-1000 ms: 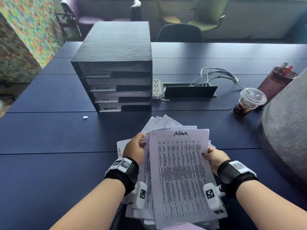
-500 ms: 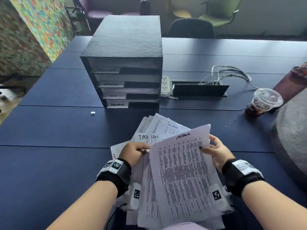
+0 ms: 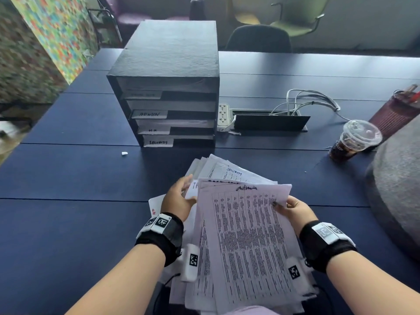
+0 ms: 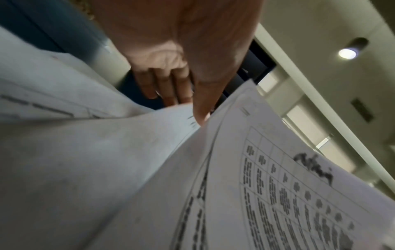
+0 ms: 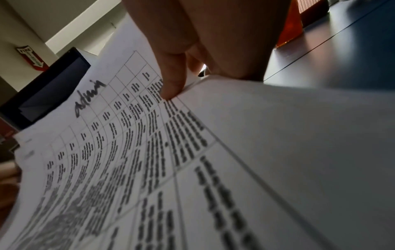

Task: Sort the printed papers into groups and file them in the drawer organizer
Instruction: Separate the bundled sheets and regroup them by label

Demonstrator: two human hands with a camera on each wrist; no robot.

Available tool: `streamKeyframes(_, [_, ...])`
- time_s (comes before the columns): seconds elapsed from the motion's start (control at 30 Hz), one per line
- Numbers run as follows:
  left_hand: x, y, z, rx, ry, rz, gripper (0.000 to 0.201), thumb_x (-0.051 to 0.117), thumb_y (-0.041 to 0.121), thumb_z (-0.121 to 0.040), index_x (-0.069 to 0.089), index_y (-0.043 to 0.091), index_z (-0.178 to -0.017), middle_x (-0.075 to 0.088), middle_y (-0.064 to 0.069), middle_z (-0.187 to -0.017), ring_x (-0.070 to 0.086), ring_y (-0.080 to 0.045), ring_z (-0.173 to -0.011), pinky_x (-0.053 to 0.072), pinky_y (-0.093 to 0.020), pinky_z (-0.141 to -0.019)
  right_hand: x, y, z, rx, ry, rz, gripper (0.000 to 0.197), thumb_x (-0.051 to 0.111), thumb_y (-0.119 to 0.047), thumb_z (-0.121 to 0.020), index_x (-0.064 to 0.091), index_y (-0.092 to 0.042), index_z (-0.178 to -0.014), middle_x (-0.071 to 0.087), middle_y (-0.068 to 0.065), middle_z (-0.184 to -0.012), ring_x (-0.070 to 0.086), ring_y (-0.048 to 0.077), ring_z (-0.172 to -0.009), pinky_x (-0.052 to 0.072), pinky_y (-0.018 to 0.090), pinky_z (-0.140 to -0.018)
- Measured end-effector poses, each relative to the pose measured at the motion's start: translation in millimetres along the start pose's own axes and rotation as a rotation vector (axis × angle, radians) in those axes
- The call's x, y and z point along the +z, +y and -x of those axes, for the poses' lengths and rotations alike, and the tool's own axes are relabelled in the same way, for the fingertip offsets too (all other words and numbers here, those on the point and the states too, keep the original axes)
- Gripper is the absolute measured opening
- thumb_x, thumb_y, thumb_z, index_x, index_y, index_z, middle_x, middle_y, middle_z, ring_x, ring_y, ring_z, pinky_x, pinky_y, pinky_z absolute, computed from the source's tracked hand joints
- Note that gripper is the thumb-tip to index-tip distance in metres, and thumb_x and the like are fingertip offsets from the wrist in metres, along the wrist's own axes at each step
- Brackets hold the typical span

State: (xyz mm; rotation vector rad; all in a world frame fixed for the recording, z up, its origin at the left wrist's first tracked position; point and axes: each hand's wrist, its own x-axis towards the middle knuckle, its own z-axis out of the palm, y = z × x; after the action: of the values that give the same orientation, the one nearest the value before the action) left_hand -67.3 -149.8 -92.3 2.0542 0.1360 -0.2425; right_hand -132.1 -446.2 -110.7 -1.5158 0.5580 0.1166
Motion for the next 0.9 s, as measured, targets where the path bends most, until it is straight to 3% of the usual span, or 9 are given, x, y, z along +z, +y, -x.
streamKeyframes(0.1, [3,7,3,0.016,0.019,0.006,0.046,0.062,0.016,-0.086,0.049,0.036,-0.125,0.063,0.007,-0.094,0.059,-0.014,-0.086,0.042,-0.022,-0.074,0,0,-1,0.008,0.008,-0.024,0.016,0.07,-0.002,-0.078,0.07,-0.015,-0.087,0.073,0.005,-0.082,0.064,0.028,-0.083,0.046,0.048,-0.093])
streamKeyframes(0.17, [7,8,2,-0.032,-0.104,0.042,0.022,0.059,0.031,-0.083,0.065,0.023,-0.102,0.064,0.005,-0.089,0.06,-0.019,-0.087,0.042,-0.024,-0.072,-1,0,-1,0.011,0.028,-0.039,0.018,0.064,0.001,-0.081,0.067,-0.011,-0.094,0.073,0.002,-0.079,0.065,0.024,-0.078,0.047,0.046,-0.091])
streamKeyframes(0.23, [8,12,6,-0.08,-0.179,0.177,0.022,0.056,0.035,-0.091,0.069,0.018,-0.094,0.064,0.004,-0.098,0.061,-0.019,-0.103,0.042,-0.025,-0.085,-4,1,-2,-0.01,0.053,0.001,0.017,0.067,-0.004,-0.081,0.069,-0.013,-0.095,0.074,0.004,-0.088,0.066,0.025,-0.087,0.046,0.045,-0.095])
streamKeyframes(0.33, [7,18,12,-0.149,-0.217,0.231,0.047,0.031,0.048,-0.099,0.058,0.021,-0.126,0.055,0.008,-0.12,0.048,-0.011,-0.119,0.032,-0.026,-0.106,-9,3,-1,-0.01,0.054,0.042,0.012,0.07,-0.01,-0.08,0.073,-0.017,-0.089,0.073,0.009,-0.094,0.066,0.032,-0.096,0.048,0.047,-0.092])
streamKeyframes(0.4, [9,21,10,-0.212,-0.24,0.276,0.059,0.023,0.055,-0.098,0.062,0.019,-0.124,0.062,0.001,-0.121,0.054,-0.016,-0.118,0.035,-0.034,-0.11,-8,3,-1,-0.009,0.048,0.02,0.014,0.071,-0.008,-0.079,0.072,-0.013,-0.092,0.073,0.01,-0.091,0.068,0.03,-0.089,0.053,0.041,-0.082])
streamKeyframes(0.5, [15,20,1,-0.239,-0.227,0.212,0.034,0.045,0.048,-0.095,0.069,0.025,-0.09,0.068,-0.001,-0.107,0.06,-0.023,-0.109,0.044,-0.032,-0.098,-5,1,2,-0.03,0.026,-0.021,0.034,0.08,-0.022,-0.068,0.069,-0.009,-0.098,0.072,0.005,-0.086,0.068,0.015,-0.076,0.052,0.023,-0.069])
streamKeyframes(0.63, [25,25,-3,-0.191,-0.26,0.122,0.016,0.057,0.029,-0.091,0.059,0.017,-0.103,0.062,0.0,-0.107,0.057,-0.018,-0.099,0.039,-0.025,-0.081,-5,4,5,-0.052,0.024,0.001,0.019,0.075,-0.013,-0.074,0.072,-0.016,-0.093,0.073,0.009,-0.096,0.066,0.024,-0.093,0.046,0.042,-0.098])
streamKeyframes(0.8, [21,24,-10,-0.207,-0.301,0.077,0.022,0.062,0.025,-0.088,0.06,0.025,-0.11,0.063,0.004,-0.107,0.06,-0.015,-0.098,0.048,-0.023,-0.083,-5,4,8,-0.047,0.02,0.039,0.018,0.071,-0.012,-0.078,0.072,-0.014,-0.095,0.072,0.011,-0.099,0.065,0.031,-0.099,0.043,0.049,-0.1])
streamKeyframes(0.9, [17,27,-9,-0.159,-0.277,0.115,0.006,0.068,0.02,-0.085,0.071,0.017,-0.09,0.067,0.009,-0.08,0.062,0.0,-0.073,0.047,-0.008,-0.061,-3,3,6,-0.046,0.02,0.026,0.016,0.067,-0.006,-0.081,0.071,-0.014,-0.095,0.071,0.014,-0.099,0.064,0.029,-0.095,0.043,0.051,-0.1])
